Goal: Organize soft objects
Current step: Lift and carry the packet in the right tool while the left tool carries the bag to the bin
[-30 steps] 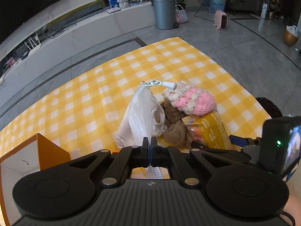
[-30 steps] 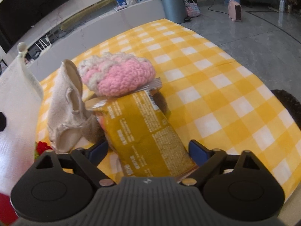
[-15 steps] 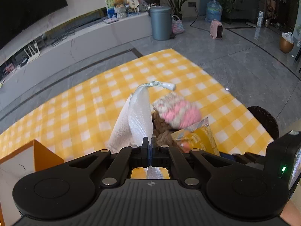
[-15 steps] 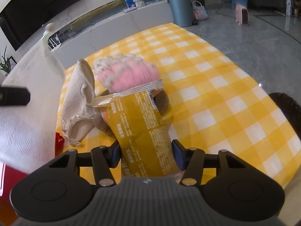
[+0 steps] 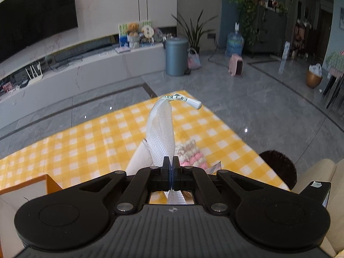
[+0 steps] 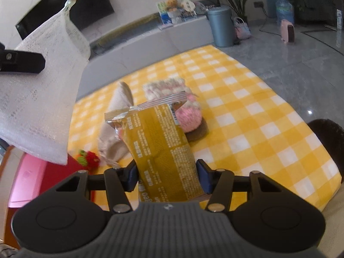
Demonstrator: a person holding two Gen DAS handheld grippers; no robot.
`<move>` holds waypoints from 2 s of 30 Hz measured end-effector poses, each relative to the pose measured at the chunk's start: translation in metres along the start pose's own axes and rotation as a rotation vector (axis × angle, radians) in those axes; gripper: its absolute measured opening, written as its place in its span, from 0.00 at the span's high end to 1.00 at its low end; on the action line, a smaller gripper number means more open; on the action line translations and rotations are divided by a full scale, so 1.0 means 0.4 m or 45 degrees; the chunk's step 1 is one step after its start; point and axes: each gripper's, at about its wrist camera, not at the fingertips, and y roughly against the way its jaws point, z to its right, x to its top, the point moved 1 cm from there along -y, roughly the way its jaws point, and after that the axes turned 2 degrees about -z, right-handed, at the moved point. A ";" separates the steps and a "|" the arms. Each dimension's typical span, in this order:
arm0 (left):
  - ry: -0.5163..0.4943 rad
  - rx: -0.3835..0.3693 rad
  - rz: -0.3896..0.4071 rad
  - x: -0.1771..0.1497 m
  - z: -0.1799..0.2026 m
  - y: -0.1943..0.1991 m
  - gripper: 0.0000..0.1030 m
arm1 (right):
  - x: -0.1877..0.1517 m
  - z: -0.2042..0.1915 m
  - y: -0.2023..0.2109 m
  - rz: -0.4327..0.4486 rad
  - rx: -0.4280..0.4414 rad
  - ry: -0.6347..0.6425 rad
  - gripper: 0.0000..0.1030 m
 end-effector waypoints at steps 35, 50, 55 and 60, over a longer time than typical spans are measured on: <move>0.289 0.269 0.286 -0.267 -0.418 0.238 0.99 | -0.031 -0.478 0.234 0.202 0.521 0.398 0.46; 0.536 0.292 0.311 -0.383 -0.646 0.286 0.99 | -0.108 -0.794 0.127 0.188 0.426 0.604 0.46; 0.568 0.349 0.297 -0.406 -0.679 0.280 0.99 | -0.136 -0.866 0.031 0.114 0.339 0.637 0.47; 0.592 0.354 0.280 -0.423 -0.705 0.269 0.99 | -0.165 -0.919 -0.070 0.022 0.264 0.640 0.47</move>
